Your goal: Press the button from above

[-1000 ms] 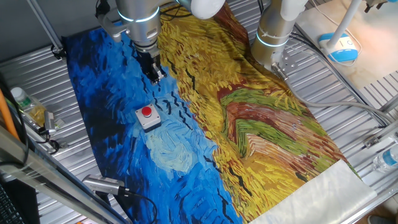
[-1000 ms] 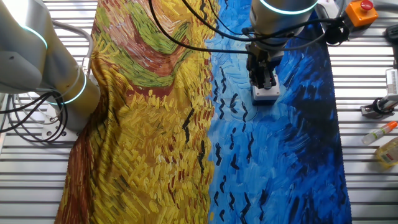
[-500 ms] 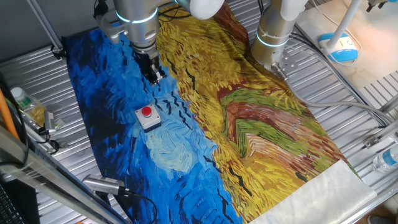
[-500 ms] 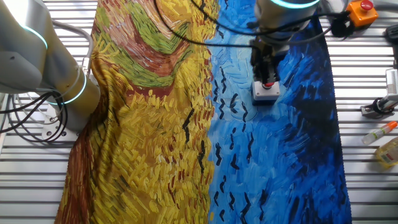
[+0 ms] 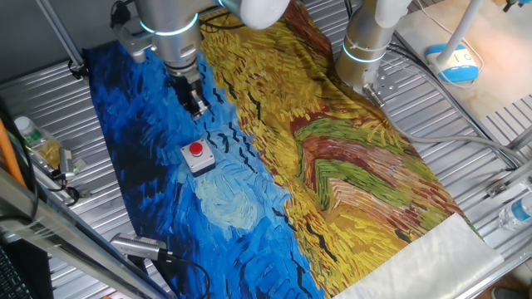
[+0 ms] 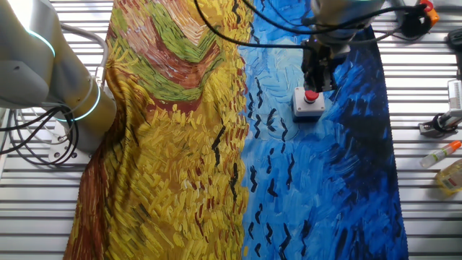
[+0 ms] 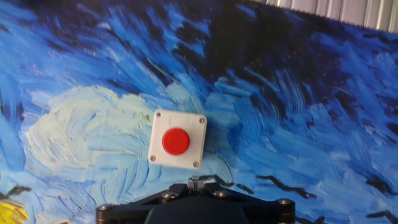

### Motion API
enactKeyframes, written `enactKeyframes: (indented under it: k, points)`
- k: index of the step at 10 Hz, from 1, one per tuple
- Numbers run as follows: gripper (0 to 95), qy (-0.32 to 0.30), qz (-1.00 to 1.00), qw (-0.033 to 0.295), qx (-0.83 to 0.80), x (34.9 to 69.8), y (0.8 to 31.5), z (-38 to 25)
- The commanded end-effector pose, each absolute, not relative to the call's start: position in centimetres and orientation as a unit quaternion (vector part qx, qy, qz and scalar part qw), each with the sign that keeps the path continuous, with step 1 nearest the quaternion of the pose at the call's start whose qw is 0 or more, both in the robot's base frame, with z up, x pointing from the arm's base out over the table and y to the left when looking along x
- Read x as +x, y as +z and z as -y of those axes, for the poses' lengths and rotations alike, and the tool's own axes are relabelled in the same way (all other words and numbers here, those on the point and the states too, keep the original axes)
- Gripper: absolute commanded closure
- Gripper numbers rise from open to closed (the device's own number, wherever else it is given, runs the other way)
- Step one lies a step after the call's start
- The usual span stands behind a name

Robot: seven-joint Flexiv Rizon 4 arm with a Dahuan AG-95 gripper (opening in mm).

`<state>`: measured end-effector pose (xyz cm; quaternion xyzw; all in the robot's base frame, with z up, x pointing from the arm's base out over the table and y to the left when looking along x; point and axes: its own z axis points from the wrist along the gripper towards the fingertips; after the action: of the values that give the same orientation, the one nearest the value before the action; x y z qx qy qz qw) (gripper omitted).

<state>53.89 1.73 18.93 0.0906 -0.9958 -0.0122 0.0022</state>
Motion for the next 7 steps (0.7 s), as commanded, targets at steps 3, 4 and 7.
enactKeyframes:
  k: [3, 4, 7]
  points:
    - [95.0, -0.012, 0.997, 0.005, 0.075, 55.2, 18.9, -3.4]
    - [95.0, -0.011, 0.997, 0.005, 0.071, 55.4, 18.9, -3.7]
    - [95.0, -0.012, 0.998, 0.006, 0.065, 56.6, 18.9, -4.3]
